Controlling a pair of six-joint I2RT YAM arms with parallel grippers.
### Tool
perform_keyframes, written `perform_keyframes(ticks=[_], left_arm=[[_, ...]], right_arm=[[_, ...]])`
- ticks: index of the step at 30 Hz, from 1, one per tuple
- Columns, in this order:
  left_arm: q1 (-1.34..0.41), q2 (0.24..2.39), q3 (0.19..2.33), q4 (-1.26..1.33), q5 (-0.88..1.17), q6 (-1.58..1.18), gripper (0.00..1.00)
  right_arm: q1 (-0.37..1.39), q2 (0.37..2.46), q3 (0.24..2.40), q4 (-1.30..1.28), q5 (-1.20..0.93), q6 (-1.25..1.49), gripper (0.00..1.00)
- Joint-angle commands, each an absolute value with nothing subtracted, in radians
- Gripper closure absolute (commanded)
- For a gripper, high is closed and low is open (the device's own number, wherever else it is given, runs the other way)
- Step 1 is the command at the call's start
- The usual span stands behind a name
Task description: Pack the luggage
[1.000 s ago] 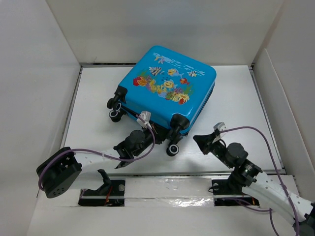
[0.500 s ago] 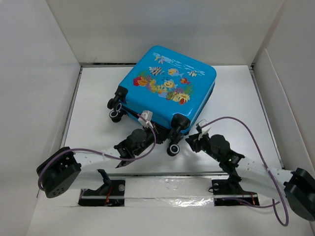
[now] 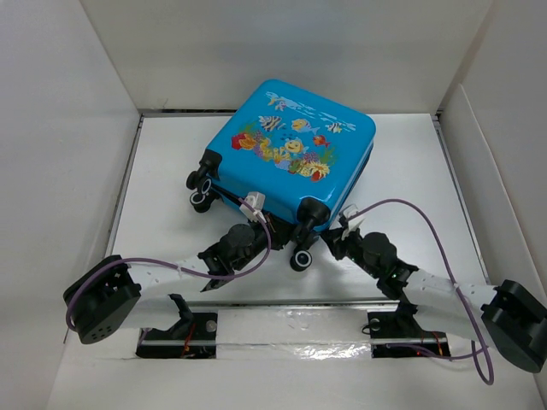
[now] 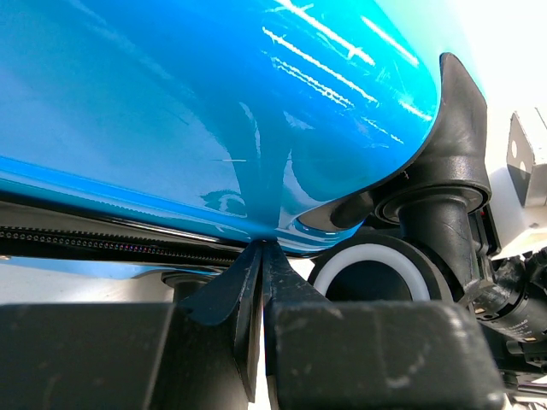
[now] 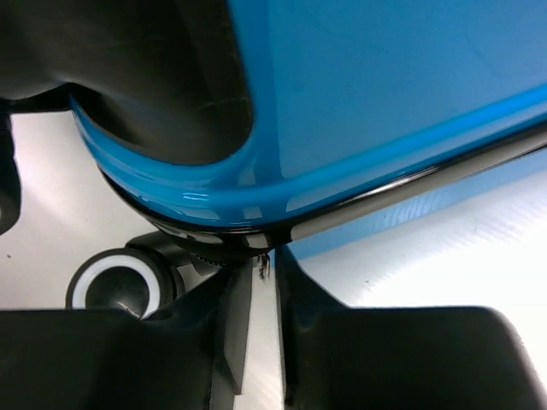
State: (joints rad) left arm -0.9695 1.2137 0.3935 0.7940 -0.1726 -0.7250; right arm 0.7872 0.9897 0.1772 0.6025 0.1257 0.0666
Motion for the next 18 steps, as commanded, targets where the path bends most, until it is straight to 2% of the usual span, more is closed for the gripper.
perform_keyframes(ticks=[1, 2, 3, 4, 8, 14, 18], left_arm=[[-0.973, 1.198, 0.445, 0.859, -0.178, -0.723, 1.0], [-0.973, 1.2, 0.446, 0.859, -0.178, -0.724, 1.0], [-0.973, 1.206, 0.448, 0.859, -0.176, -0.724, 1.0], [-0.973, 1.21, 0.454, 0.861, -0.175, -0.724, 1.0], [-0.973, 1.236, 0.48, 0.882, -0.164, -0.726, 1.0], [-0.973, 1.281, 0.566, 0.916, -0.167, -0.706, 1.0], [-0.973, 1.353, 0.67, 0.897, -0.15, -0.678, 1.0]], right_arm=[[0.796, 0.976, 0.206, 0.796, 0.121, 0.058, 0.83], [0.796, 0.974, 0.199, 0.813, 0.121, 0.067, 0.88], [0.796, 0.968, 0.198, 0.819, 0.124, 0.069, 0.98], [0.81, 0.965, 0.196, 0.825, 0.127, 0.072, 1.0], [0.867, 0.925, 0.189, 0.809, 0.161, 0.103, 1.0], [1.092, 0.852, 0.218, 0.559, 0.276, 0.198, 1.0], [1.244, 0.853, 0.23, 0.494, 0.382, 0.276, 1.0]])
